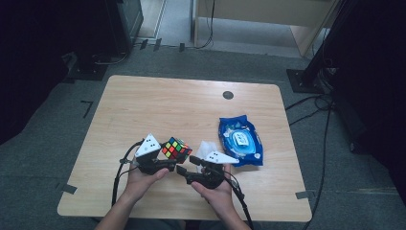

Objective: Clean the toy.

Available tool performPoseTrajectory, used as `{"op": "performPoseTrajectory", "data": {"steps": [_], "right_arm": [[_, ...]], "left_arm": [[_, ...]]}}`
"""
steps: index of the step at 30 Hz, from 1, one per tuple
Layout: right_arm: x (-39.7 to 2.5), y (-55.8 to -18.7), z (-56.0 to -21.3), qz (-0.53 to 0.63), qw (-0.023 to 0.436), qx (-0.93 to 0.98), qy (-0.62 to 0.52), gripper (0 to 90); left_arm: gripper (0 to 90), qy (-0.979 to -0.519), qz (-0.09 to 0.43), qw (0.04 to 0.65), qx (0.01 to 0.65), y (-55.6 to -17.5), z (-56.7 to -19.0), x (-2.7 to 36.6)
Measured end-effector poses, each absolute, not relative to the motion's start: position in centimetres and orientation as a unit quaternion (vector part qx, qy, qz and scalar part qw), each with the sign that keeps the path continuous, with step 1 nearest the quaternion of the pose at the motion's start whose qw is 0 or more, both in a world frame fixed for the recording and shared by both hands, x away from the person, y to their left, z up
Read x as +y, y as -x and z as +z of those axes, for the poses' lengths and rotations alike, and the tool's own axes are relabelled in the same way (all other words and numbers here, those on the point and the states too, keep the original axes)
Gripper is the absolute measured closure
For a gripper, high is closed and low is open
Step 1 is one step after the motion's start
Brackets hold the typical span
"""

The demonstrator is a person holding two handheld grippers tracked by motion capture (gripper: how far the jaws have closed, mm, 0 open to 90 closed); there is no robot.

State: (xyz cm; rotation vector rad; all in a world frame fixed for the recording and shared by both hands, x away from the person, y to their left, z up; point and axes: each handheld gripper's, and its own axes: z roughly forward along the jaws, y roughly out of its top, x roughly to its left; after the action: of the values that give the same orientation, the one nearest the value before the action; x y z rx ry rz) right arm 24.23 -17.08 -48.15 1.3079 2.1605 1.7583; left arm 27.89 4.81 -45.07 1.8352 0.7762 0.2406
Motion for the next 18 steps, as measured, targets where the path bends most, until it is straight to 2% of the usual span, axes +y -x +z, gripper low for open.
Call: {"op": "performPoseTrajectory", "data": {"steps": [6,8,13,18], "right_arm": [[-16.50,-23.82,-48.21,0.564,0.111,0.722,-0.385,36.4],[-16.54,-23.81,-48.28,0.559,0.125,0.734,-0.365,41.2],[-16.52,-23.84,-48.48,0.552,0.140,0.742,-0.354,43.7],[-16.57,-23.72,-48.42,0.538,0.181,0.756,-0.324,45.3]], "left_arm": [[33.9,-0.778,0.092,0.531,0.323,-27.87,-45.26,4.47],[33.8,-0.778,0.089,0.531,0.324,-27.88,-45.34,4.37],[33.9,-0.778,0.083,0.531,0.325,-27.96,-45.43,4.33],[33.8,-0.780,0.069,0.530,0.325,-28.12,-45.42,4.44]]}}
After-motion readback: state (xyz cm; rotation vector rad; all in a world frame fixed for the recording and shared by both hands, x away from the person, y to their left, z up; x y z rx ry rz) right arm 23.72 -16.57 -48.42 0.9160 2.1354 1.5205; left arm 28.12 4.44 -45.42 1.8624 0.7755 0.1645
